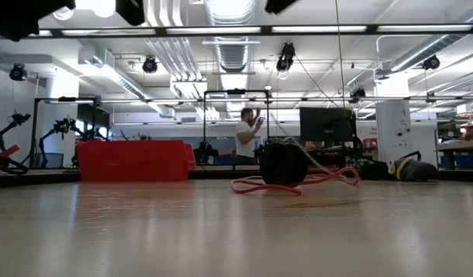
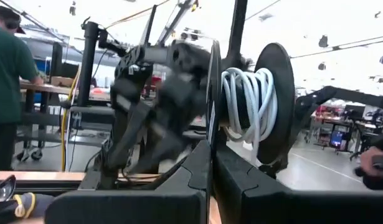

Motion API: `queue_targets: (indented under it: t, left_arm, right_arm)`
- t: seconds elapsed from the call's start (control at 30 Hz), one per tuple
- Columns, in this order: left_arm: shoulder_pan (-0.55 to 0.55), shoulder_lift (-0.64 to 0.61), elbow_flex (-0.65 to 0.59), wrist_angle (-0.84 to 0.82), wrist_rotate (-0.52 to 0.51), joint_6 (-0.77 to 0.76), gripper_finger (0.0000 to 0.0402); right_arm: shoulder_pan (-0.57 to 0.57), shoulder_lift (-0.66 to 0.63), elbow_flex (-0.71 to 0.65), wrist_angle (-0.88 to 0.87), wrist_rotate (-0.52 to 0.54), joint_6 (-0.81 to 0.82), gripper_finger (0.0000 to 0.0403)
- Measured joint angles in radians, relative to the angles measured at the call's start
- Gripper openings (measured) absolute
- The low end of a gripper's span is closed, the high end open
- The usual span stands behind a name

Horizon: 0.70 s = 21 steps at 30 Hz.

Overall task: Coil cords
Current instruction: Coil the white wire onto the black spool

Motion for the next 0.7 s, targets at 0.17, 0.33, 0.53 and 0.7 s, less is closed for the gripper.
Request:
queue_targets:
  t: [0.17, 0.33, 0.53, 0.7]
  left_arm:
    - [0.000, -0.112, 0.020, -0.150, -0.002, 0.007, 0.0000]
    - [0.000, -0.188, 0.026, -0.173, -0.002, 0.012, 0.0000]
    - [0.000, -0.229, 0.026, -0.203, -0.001, 0.019, 0.0000]
    - [0.000, -0.229, 0.026, -0.209, 0.000, 0.020, 0.0000]
  right_arm:
    - [0.029, 0.001, -0.163, 0.145, -0.003, 0.025, 0.0168]
    - [0.036, 0.008, -0.388, 0.682, -0.095, -0.188, 0.0193]
    - [0.001, 0.020, -0.479, 1.015, -0.146, -0.349, 0.0189]
    - [-0.031, 0.020, -0.453, 1.017, -0.142, -0.415, 0.0178]
